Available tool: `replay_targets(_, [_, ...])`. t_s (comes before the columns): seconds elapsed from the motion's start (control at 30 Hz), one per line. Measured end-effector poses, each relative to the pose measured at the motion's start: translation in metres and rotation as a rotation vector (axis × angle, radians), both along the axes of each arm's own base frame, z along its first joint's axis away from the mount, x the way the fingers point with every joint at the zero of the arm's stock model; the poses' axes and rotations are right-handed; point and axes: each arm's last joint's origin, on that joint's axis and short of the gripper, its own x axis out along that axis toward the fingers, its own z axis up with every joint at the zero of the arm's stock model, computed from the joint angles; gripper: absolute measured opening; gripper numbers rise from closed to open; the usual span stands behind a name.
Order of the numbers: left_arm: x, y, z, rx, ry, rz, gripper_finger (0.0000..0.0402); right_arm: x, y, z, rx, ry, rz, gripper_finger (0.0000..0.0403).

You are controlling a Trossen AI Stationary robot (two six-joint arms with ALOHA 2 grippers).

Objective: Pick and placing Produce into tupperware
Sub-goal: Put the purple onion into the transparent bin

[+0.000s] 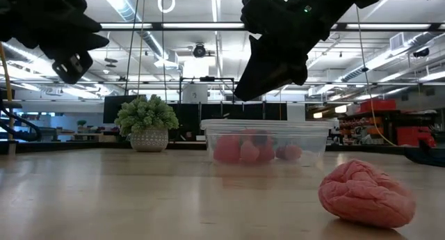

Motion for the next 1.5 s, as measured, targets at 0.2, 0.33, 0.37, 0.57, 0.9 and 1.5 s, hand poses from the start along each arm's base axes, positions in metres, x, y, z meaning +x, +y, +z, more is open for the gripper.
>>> replay_targets(0.2, [0.002, -0.003, 0.009, -0.079, -0.01, -0.033, 0.0084, 0.0, 0.0, 0.0, 0.0, -0.001, 0.0, 0.0128])
replay_targets(0.33, [0.009, -0.008, 0.029, 0.036, 0.01, -0.065, 0.0077, 0.001, 0.0, 0.0, -0.014, -0.004, 0.016, 0.0128])
replay_targets(0.37, [0.011, -0.009, 0.036, 0.1, 0.036, -0.074, 0.0076, 0.001, 0.0, 0.001, -0.019, -0.006, 0.021, 0.0128])
replay_targets(0.57, [0.015, -0.011, 0.066, 0.319, 0.298, -0.093, 0.0075, 0.001, 0.0, 0.001, -0.033, -0.006, 0.036, 0.0128])
replay_targets(0.9, [0.022, -0.032, 0.046, 0.115, 0.572, -0.187, 0.0122, 0.001, 0.0, 0.001, -0.05, 0.003, 0.056, 0.0128])
replay_targets(1.5, [0.036, -0.087, 0.007, -0.286, 0.772, -0.277, 0.024, 0.001, 0.0, 0.001, -0.048, 0.003, 0.056, 0.0128])
